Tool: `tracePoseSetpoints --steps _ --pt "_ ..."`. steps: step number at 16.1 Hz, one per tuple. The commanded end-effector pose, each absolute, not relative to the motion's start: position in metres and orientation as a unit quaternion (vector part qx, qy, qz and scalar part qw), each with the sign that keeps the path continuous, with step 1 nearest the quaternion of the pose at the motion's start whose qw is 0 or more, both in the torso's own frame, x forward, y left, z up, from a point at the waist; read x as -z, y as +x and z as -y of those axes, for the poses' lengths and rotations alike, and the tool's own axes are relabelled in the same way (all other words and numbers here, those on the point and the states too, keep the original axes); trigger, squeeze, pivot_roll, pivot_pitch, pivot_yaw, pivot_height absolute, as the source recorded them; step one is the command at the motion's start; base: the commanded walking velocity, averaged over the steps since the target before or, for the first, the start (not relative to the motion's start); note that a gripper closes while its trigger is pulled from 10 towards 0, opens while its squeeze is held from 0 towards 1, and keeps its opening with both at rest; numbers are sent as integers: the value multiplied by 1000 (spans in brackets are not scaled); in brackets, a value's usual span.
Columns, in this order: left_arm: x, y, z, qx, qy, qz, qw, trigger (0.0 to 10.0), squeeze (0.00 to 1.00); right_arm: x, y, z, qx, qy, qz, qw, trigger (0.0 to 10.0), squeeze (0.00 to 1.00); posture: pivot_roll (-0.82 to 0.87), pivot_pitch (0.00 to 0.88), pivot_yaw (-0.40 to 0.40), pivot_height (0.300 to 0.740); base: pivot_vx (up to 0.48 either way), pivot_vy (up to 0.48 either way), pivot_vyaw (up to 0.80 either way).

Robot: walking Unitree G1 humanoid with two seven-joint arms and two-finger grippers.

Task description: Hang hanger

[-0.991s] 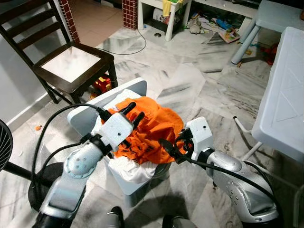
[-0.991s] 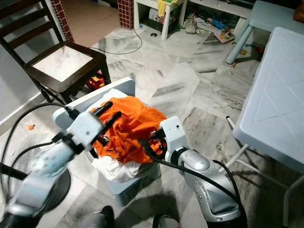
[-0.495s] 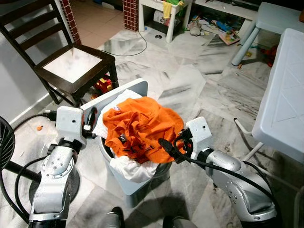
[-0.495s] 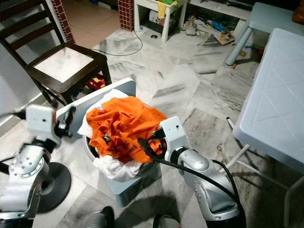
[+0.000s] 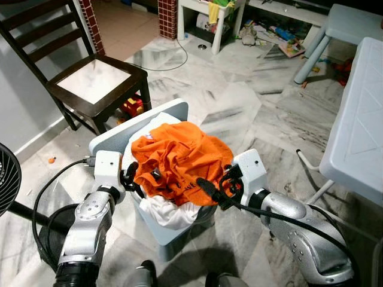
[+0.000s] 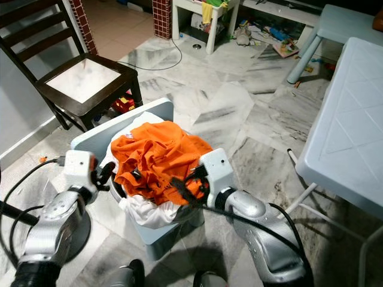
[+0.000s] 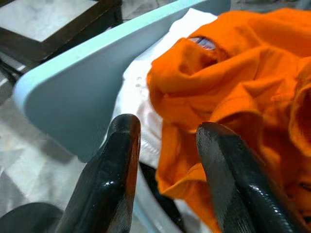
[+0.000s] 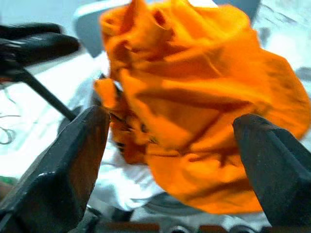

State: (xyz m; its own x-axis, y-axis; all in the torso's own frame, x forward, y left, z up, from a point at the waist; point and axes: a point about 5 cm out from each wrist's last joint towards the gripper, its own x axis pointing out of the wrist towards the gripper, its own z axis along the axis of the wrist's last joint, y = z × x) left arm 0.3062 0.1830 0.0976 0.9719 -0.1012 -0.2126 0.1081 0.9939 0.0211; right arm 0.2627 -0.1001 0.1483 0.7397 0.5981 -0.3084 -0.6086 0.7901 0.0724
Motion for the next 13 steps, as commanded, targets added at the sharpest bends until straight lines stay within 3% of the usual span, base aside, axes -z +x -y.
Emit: tracePoseSetpoints --steps 1,7,8,9,10,13 --pt "-90 308 -180 68 10 -115 991 10000 0 -148 258 101 -331 -19 -164 929 10000 0 -101 197 -42 740 0 0 0" --pt "-80 338 -176 110 51 -137 983 10000 0 -154 259 107 -319 -25 -158 934 10000 0 -137 212 -31 740 0 0 0" --pt "-79 342 -175 118 56 -138 982 3569 0 -154 258 109 -315 -27 -159 935 10000 0 -146 217 -29 740 0 0 0" --pt "-78 344 -173 125 59 -139 981 2549 0 -154 257 110 -313 -28 -160 936 10000 0 -152 219 -28 740 0 0 0" --pt "-77 344 -167 151 56 -144 976 0 0 -154 255 111 -312 -29 -161 936 10000 0 -159 223 -27 740 0 0 0" --pt "-70 344 -146 198 44 -152 967 0 0 -153 255 113 -310 -33 -165 936 10000 0 -158 225 -28 740 0 0 0"
